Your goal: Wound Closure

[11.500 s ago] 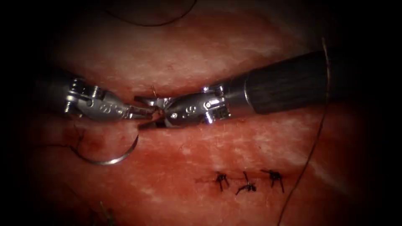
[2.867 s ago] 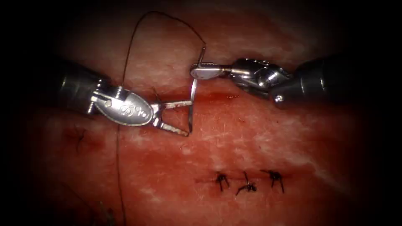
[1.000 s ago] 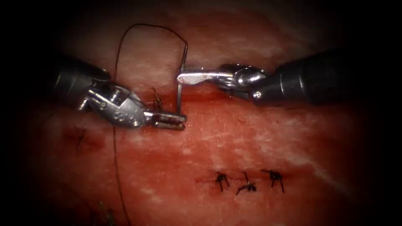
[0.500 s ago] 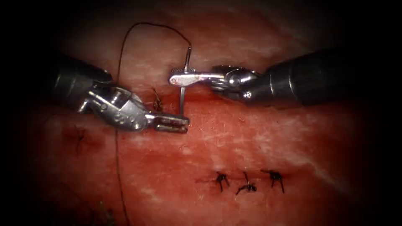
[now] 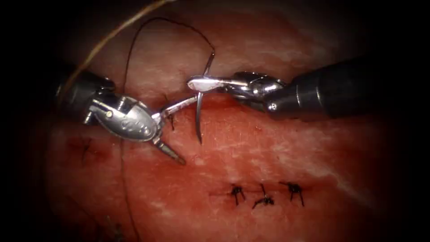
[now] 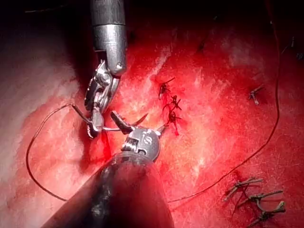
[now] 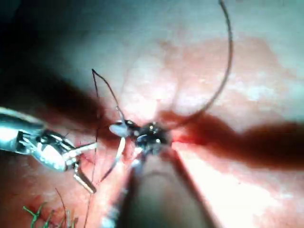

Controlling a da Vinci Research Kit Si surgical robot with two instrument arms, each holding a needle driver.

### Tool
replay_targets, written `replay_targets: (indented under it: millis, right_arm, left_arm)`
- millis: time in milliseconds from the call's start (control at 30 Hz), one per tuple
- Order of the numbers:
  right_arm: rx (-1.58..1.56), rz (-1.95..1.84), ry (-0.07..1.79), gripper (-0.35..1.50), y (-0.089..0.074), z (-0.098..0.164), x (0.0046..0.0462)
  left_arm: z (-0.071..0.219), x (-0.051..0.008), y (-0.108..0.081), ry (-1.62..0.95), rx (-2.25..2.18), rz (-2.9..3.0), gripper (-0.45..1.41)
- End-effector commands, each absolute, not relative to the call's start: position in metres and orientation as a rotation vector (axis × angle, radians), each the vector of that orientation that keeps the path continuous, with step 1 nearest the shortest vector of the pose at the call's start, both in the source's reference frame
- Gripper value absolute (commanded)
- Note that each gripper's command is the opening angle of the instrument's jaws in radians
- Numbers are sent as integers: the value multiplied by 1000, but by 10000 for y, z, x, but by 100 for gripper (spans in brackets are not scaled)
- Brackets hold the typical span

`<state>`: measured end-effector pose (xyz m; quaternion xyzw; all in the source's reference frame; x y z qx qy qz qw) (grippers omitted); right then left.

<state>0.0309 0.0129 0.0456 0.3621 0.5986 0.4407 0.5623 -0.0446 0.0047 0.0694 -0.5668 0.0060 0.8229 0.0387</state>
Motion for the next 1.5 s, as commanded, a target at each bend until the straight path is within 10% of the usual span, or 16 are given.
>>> replay_targets:
  millis: [33,133,200,433,1500]
  right_arm:
    - [840,1028,1413,-35,125,466,309]
    - [728,923,1473,-35,137,474,304]
    - [630,736,1528,-35,140,473,312]
    - [382,467,1546,-35,146,465,317]
    - [-133,-3,1560,-35,148,472,351]
  left_arm:
    - [699,-450,41,7,-1736,2519,110]
    - [698,-449,39,-75,-1695,2454,83]
    - [705,-450,35,-189,-1614,2387,26]
    - [731,-461,19,-303,-1472,2349,4]
    - [822,-444,19,-367,-1325,2326,6]
